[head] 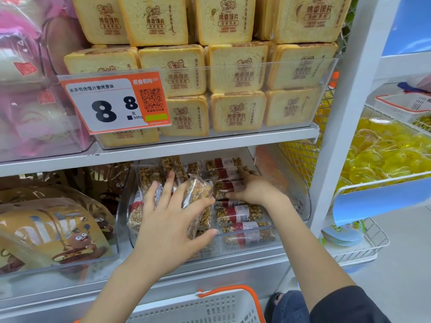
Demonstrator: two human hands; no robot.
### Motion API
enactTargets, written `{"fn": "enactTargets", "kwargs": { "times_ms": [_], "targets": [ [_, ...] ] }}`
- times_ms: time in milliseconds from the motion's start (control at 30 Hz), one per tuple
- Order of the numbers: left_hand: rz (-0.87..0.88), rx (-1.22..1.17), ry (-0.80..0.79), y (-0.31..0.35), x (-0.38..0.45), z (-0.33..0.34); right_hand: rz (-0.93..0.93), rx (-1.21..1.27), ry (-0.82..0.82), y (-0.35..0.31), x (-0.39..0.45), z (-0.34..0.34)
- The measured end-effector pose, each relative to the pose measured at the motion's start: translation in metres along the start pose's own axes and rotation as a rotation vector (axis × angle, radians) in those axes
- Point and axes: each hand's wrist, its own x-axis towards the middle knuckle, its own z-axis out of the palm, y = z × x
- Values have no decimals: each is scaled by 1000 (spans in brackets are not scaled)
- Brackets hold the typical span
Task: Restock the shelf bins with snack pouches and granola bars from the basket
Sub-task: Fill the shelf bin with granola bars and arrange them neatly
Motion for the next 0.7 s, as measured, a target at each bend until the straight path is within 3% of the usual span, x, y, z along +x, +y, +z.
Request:
{"fn": "enactTargets", "kwargs": {
  "times_ms": [100,300,500,600,700],
  "targets": [
    [-1,4,3,0,0,0,-4,-8,-57,-1,-2,-2],
    [1,10,21,-1,0,1,-247,224,190,-17,-22,-19],
    [-7,28,12,0,0,2,-5,51,122,7,-47,-31],
    [3,40,23,0,1,3,-52,43,17,-6,-56,-21],
    [3,45,29,0,0,3,20,-85,-30,-9,-53,-11]
  ]
}}
